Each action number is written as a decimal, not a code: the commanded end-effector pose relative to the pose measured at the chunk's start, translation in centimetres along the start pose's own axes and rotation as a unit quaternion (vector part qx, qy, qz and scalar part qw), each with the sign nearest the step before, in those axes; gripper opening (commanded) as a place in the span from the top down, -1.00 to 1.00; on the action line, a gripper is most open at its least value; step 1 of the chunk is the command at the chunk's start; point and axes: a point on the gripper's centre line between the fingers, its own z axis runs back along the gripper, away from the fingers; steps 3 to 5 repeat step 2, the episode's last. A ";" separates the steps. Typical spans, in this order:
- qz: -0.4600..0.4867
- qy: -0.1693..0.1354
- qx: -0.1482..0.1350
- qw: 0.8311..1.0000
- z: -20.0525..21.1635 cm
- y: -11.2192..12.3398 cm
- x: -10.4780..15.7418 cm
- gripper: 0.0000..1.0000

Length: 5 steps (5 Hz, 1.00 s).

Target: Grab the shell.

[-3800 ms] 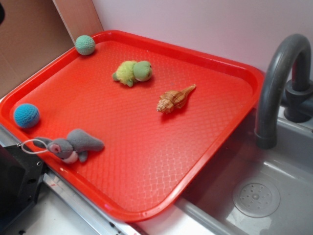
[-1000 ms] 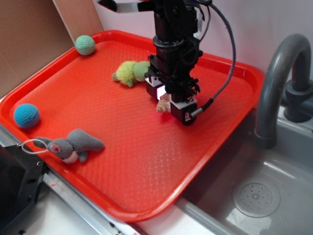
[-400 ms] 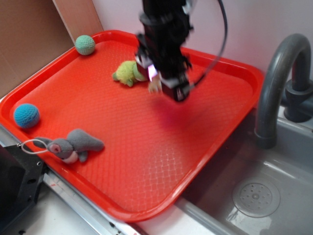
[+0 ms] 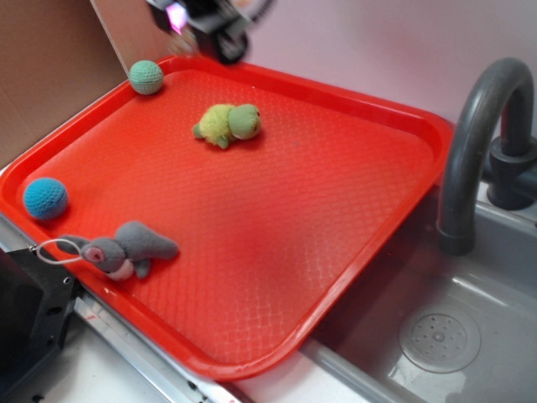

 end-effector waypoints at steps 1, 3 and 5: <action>0.033 -0.043 -0.007 0.998 5.1 1.9 -4.3 1.00; 0.008 -0.021 0.016 1.000 4.8 2.1 -3.6 -0.94; 0.008 -0.021 0.016 1.000 4.8 2.1 -3.6 -0.94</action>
